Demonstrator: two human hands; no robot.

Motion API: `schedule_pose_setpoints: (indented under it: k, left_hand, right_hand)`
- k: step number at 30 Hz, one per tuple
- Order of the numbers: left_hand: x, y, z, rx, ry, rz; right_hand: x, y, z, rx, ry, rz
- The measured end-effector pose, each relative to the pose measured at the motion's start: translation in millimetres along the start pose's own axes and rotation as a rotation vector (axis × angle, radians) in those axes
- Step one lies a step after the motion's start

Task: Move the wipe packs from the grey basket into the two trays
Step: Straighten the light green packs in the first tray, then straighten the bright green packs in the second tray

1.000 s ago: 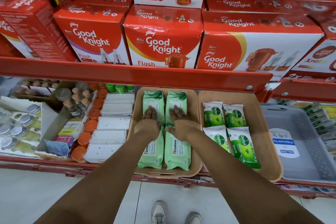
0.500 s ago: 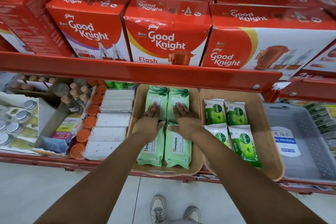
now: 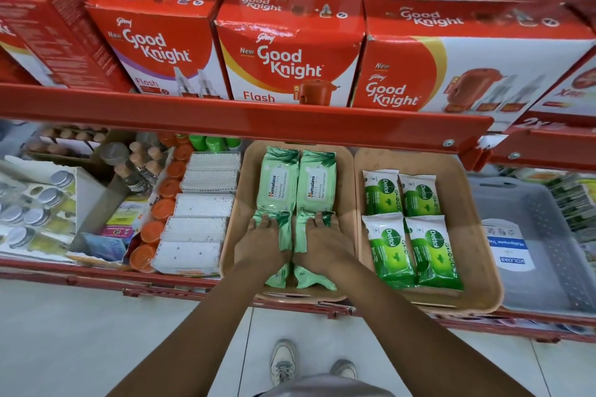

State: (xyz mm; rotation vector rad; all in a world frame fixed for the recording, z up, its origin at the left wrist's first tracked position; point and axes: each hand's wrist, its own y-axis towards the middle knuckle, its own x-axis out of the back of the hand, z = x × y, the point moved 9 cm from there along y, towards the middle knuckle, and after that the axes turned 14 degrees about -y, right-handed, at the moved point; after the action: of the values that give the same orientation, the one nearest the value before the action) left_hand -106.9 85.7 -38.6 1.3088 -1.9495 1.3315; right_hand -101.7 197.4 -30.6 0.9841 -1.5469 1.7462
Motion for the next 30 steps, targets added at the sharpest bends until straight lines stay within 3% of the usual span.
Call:
schedule_pose_setpoints:
  k: [11, 13, 17, 20, 25, 30]
  left_hand:
    - [-12.2, -7.1, 3.4, 0.020, 0.076, 0.072]
    - [-9.5, -9.4, -0.7, 0.004, 0.082, 0.052]
    - [0.2, -20.0, -44.3, -0.169, 0.041, -0.097]
    - [-7.1, -34.3, -95.8, -0.349, -0.027, -0.152]
    - [-56.7, -38.2, -173.1, -0.499, 0.022, -0.054]
    - [-112.1, -14.0, -208.3, -0.411, 0.214, 0.060]
  right_hand:
    - [-13.0, -4.2, -4.3, 0.042, -0.051, 0.069]
    - [-8.4, -12.2, -7.5, 0.065, -0.010, -0.003]
    - [16.0, -51.1, -32.2, 0.046, 0.060, -0.321]
    - [17.7, -78.2, -72.1, -0.030, 0.141, -0.396]
    - [-4.8, -87.2, -155.4, -0.187, 0.109, -0.316]
    - [-22.1, -70.2, -198.5, -0.198, 0.014, -0.157]
